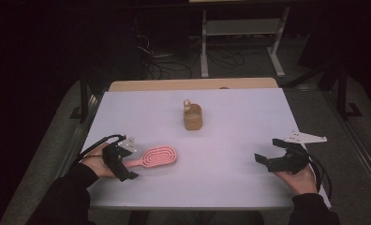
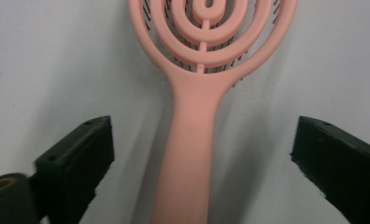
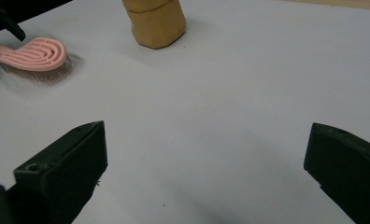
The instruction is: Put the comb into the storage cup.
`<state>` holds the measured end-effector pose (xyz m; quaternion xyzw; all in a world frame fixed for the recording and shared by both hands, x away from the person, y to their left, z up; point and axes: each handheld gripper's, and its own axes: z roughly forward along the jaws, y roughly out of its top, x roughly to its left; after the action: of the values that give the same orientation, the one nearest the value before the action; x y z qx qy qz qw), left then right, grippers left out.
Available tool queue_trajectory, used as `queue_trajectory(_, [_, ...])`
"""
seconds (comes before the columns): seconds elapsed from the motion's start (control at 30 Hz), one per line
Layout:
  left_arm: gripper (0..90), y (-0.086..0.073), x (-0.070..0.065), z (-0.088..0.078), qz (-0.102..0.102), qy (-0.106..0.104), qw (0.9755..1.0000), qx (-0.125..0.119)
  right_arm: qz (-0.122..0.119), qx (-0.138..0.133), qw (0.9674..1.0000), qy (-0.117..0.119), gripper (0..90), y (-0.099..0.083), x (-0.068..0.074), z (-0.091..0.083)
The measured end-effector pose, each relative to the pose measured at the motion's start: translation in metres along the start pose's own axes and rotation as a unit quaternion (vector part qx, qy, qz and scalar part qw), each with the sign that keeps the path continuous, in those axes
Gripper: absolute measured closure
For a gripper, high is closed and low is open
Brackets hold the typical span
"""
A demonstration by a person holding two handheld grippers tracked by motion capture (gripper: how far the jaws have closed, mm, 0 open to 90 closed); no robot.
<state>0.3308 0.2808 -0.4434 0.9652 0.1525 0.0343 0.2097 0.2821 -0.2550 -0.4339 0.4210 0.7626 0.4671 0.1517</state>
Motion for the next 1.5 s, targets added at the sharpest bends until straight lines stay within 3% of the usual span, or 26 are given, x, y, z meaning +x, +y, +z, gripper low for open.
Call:
queue_trajectory(0.27, [28.3, 0.0004, -0.0001, 0.0000, 0.008, -0.005, 0.9999, -0.007, 0.000, 0.001, 1.0000, 0.001, 0.0, 0.0000, 0.0004, 0.0003])
queue_trajectory(0.43, [38.8, 0.0015, 0.0015, 0.0039, -0.003, 0.000, 1.0000, 0.001, 0.000, 0.002, 1.0000, 0.001, 0.0, 0.0000, 0.0005, 0.0005])
queue_trajectory(0.63, [47.8, 0.0033, 0.0036, 0.0080, -0.005, 0.001, 1.0000, 0.007, -0.001, 0.003, 1.0000, 0.002, 0.0, -0.0002, 0.0005, 0.0012])
queue_trajectory(0.83, [58.1, 0.0041, 0.0034, 0.0073, -0.006, 0.005, 1.0000, -0.001, -0.001, 0.003, 1.0000, 0.002, 0.0, -0.0003, 0.0005, 0.0010])
queue_trajectory(1.23, [69.1, 0.0074, 0.0021, 0.0074, 0.004, 0.006, 1.0000, 0.000, -0.002, 0.005, 1.0000, 0.003, 0.0, -0.0004, 0.0008, 0.0020])
queue_trajectory(1.5, [69.9, 0.0076, 0.0014, 0.0066, 0.007, 0.010, 0.9999, 0.001, -0.001, 0.004, 1.0000, 0.002, 0.0, -0.0004, 0.0005, 0.0015])
